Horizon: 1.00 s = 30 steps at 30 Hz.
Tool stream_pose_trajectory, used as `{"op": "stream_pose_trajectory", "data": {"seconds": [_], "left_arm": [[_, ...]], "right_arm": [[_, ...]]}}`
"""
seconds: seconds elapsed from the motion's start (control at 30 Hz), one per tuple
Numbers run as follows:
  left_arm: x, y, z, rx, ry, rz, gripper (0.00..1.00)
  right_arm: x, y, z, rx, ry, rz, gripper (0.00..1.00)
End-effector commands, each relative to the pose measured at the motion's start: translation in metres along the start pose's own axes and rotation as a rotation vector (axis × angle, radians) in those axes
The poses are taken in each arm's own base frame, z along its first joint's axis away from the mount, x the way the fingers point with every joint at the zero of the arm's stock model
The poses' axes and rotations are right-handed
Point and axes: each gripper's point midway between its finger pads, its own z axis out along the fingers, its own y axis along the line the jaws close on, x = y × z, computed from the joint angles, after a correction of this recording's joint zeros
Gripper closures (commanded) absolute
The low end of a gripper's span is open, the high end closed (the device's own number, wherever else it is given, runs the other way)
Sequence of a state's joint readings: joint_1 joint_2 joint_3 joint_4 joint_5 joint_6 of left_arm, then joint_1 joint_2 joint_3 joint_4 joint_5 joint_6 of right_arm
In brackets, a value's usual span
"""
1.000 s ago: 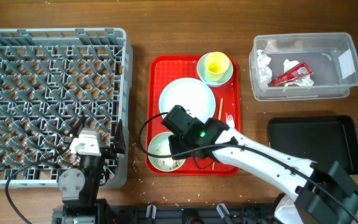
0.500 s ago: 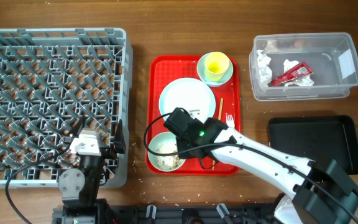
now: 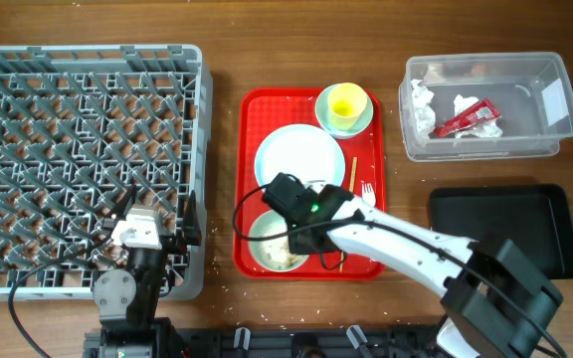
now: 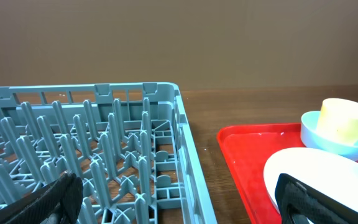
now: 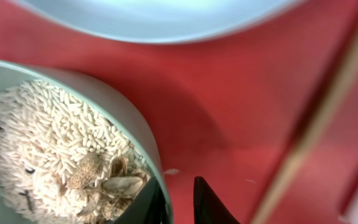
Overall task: Sort waste into correct bins and load items into the dishwasher rack
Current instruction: 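Reach the right gripper to the green rice bowl and grasp its rim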
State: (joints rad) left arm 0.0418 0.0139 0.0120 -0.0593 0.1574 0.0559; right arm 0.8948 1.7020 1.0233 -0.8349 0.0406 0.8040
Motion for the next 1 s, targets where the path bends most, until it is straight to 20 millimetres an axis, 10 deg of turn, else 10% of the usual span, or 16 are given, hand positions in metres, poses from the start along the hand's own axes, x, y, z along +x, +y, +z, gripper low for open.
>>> {"op": "stream_pose_trajectory", "data": {"seconds": [0.0,0.23,0.37,0.4,0.7,0.97], "left_arm": [[0.002,-0.002,0.000,0.008,0.000,0.016,0.00],[0.002,-0.002,0.000,0.008,0.000,0.016,0.00],[0.002,-0.002,0.000,0.008,0.000,0.016,0.00],[0.002,-0.002,0.000,0.008,0.000,0.016,0.00],[0.002,-0.002,0.000,0.008,0.000,0.016,0.00],[0.002,-0.002,0.000,0.008,0.000,0.016,0.00]], "right_arm": [[-0.011,-0.039,0.002,0.110,0.005,0.081,0.85],[-0.031,-0.062,-0.042,0.112,-0.036,0.117,0.75],[-0.038,0.013,-0.092,-0.314,-0.032,0.055,0.68],[-0.039,0.036,-0.102,-0.434,-0.023,0.025,0.45],[-0.002,0.038,-0.022,-0.128,0.042,0.095,0.59],[-0.001,0.030,0.002,-0.049,0.058,0.044,0.68]]}}
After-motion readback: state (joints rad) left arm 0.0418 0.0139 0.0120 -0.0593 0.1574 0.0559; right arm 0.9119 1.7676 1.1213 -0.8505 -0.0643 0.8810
